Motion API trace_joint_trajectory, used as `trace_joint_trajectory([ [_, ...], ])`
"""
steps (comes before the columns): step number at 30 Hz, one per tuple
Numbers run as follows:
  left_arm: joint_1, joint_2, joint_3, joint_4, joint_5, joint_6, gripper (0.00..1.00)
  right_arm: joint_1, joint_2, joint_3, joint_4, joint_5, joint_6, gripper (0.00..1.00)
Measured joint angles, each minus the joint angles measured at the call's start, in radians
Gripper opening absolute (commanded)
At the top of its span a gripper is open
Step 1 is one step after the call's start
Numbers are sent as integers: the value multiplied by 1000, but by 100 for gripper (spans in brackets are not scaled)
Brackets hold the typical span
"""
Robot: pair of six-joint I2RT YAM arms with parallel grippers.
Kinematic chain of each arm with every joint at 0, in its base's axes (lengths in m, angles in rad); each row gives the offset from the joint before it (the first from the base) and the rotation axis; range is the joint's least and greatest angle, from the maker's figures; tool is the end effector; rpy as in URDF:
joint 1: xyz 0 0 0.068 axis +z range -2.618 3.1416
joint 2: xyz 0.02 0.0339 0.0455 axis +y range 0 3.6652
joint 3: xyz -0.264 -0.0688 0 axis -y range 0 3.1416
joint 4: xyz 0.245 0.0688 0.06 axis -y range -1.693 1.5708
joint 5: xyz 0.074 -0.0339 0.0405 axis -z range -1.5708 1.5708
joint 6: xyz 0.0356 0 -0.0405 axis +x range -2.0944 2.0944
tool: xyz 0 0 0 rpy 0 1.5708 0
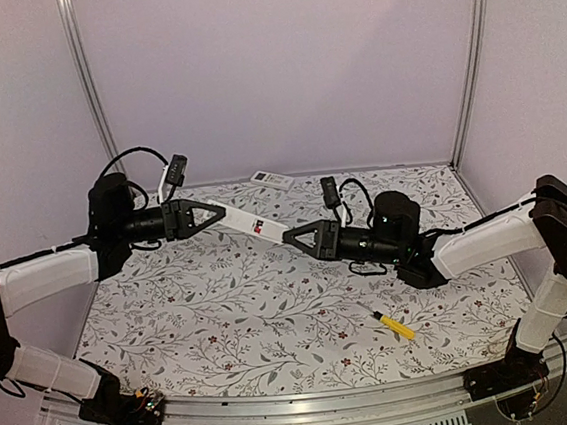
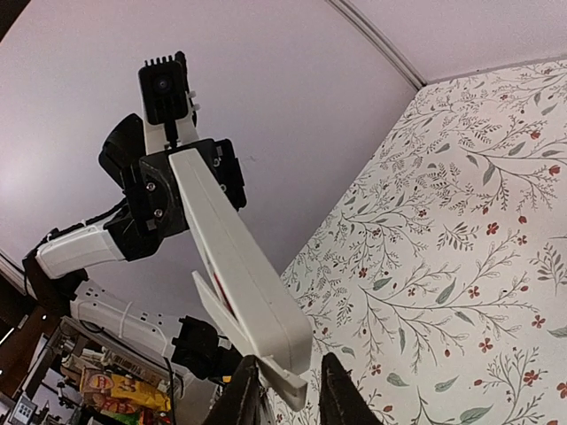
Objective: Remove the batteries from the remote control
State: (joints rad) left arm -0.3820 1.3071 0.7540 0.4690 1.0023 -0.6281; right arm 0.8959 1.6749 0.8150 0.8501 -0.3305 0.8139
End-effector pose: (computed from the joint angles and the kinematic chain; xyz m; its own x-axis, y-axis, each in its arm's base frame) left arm 0.2524 -0.1337 0.2829 -0.6389 -0.0843 -0.7647 0.7471 0.1693 -0.6428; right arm 0.2162 0.2886 0.2285 -0.6885 0.2402 -0.6843 -0.6419 0.2374 0.7291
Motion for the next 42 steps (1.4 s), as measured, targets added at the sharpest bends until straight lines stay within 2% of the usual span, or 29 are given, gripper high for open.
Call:
trace_joint_trajectory([
  [13, 4, 0, 0, -37, -37, 15, 0, 0, -2, -1, -4, -19, -2, 0],
  [20, 5, 0, 0, -40, -42, 15, 0, 1, -8, -1, 13, -33, 2, 0],
  [29, 5, 0, 0, -39, -15, 14, 0, 0, -1, 0, 19, -48, 9, 8],
  [42, 5, 1, 0, -39, -8, 14, 0, 0, 28, 32, 34, -72, 16, 8],
])
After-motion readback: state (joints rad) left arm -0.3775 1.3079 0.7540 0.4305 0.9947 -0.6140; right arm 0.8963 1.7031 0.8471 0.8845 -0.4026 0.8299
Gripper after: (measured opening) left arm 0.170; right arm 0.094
